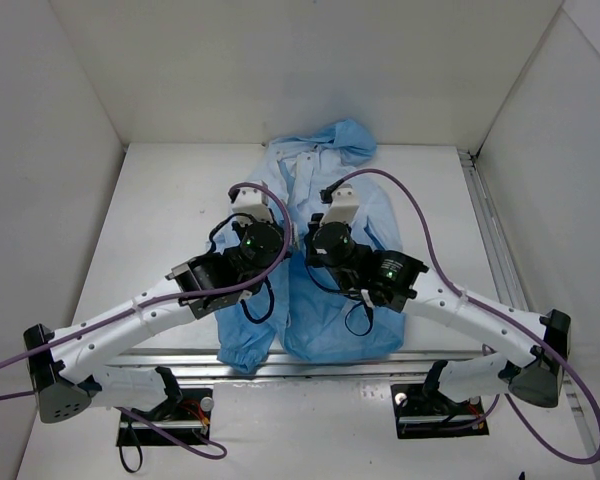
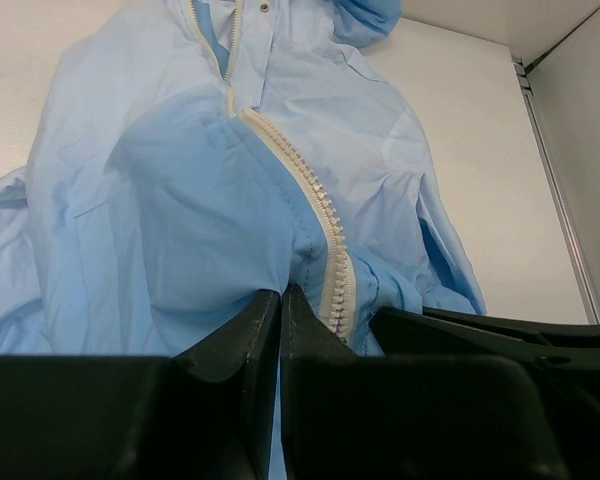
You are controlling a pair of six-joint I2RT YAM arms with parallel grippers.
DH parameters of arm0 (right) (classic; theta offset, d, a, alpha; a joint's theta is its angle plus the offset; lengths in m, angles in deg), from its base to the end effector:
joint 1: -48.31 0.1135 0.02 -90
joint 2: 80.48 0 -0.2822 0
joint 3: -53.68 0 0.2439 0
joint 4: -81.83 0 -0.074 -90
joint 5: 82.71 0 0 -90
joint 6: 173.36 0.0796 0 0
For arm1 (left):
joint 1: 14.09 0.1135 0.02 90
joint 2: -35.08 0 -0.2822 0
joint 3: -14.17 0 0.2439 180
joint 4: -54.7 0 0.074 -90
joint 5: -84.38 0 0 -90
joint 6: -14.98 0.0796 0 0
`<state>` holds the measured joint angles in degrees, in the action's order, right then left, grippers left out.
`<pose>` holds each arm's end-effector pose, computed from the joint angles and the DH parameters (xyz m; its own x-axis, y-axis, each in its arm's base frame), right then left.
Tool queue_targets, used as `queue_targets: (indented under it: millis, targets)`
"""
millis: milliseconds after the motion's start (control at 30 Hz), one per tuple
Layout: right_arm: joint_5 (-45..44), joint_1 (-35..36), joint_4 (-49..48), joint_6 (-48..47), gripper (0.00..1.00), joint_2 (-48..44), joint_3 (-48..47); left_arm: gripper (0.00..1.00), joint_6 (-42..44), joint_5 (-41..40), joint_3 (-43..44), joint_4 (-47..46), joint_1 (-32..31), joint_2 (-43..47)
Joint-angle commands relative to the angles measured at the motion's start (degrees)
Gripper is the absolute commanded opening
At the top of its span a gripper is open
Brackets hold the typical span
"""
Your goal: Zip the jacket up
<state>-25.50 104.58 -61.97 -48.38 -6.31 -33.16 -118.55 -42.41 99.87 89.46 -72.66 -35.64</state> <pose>0.2081 0.2340 0.3822 -0.4244 0.2323 -0.8752 -0.2199 0.9112 0.3485 0.1930 -0.2243 0.3963 -0.3962 -0.4095 -0.8218 0.1608 0.8503 -0.5012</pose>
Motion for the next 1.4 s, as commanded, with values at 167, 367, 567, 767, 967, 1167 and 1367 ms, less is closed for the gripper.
queue_targets:
  millis: [167,367,567,767,967,1167,1367]
  targets:
    - [-2.8,0.4,-2.7,1.9,0.00,-4.3,0.3,0.00,-2.3,-5.7,5.9,0.8,-0.5,-0.8]
    - [-4.5,1.5,-2.7,2.3,0.00,-4.0,0.1,0.00,-2.9,-6.2,7.8,1.9,-1.0,-2.1]
    - [-6.5,1.8,-2.7,3.0,0.00,-2.7,-1.1,0.00,-3.8,-6.5,8.1,2.8,-1.6,-2.3]
    - [-8.9,1.9,-2.7,4.1,0.00,-2.0,-1.7,0.00,-4.6,-6.7,8.0,3.5,-1.6,-2.0]
    - [-9.8,1.9,-2.7,4.4,0.00,-1.2,-2.5,0.00,-5.3,-6.7,8.1,3.7,-1.6,-2.1]
    - [-9.9,2.0,-2.7,5.0,0.00,-0.7,-3.1,0.00,-6.0,-6.9,8.4,4.0,-1.6,-2.6]
    - [-9.7,2.0,-2.5,5.5,0.00,-0.5,-3.6,0.00,-7.1,-7.2,8.5,4.7,-1.6,-2.8]
